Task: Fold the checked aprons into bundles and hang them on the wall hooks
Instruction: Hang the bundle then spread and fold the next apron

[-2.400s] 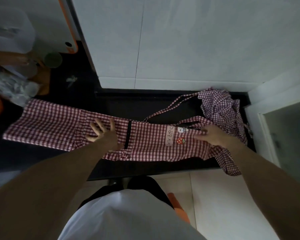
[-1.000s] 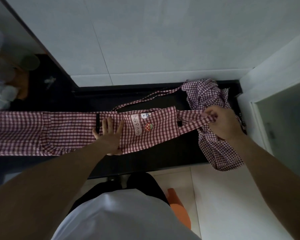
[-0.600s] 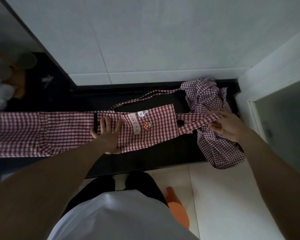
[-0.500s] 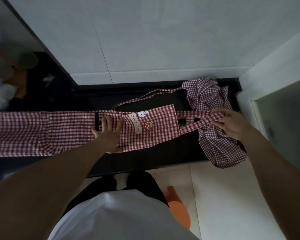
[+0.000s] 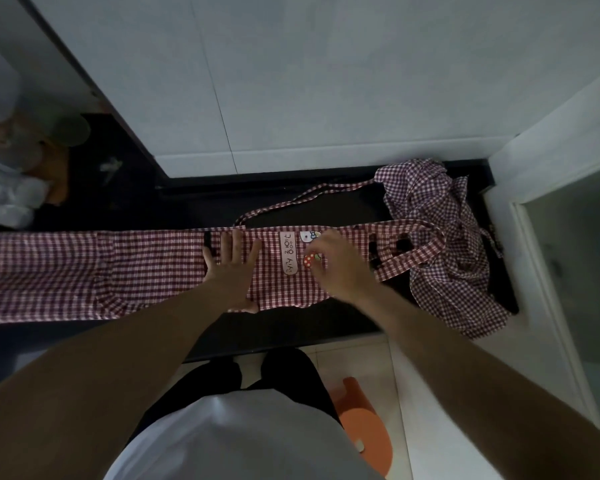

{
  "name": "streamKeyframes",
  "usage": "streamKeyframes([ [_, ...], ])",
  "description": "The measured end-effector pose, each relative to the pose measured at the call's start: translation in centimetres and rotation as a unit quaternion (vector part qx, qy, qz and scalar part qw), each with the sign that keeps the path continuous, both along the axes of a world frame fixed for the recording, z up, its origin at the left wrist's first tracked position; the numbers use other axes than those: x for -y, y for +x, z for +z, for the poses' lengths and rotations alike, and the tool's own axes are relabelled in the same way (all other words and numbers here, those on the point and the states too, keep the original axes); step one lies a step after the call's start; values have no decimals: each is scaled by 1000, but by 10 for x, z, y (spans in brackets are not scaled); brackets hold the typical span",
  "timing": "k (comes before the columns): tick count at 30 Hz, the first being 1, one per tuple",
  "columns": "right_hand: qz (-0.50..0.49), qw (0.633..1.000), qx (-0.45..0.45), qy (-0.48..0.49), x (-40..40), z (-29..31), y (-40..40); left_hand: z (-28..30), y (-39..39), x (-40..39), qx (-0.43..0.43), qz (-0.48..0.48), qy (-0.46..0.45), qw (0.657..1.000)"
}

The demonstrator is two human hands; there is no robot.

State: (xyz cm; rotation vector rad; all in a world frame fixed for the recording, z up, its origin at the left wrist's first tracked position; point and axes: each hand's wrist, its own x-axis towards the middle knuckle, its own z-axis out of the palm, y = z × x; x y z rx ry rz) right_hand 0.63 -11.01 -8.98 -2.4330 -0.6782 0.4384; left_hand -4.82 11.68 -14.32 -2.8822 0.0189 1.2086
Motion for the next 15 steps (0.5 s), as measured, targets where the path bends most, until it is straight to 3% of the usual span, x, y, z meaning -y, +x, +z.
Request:
streamKeyframes([
  [2, 96, 988, -60, -102, -31, -29, -23, -1, -3, -2, 9, 0, -10, 1000],
  [5, 160, 961, -42, -222, -46, -64, -40, -4, -6, -7, 23, -5, -27, 999],
  [15, 165, 956, 15, -243, -29, -85, -41, -1, -26, -34, 15, -132, -13, 991],
])
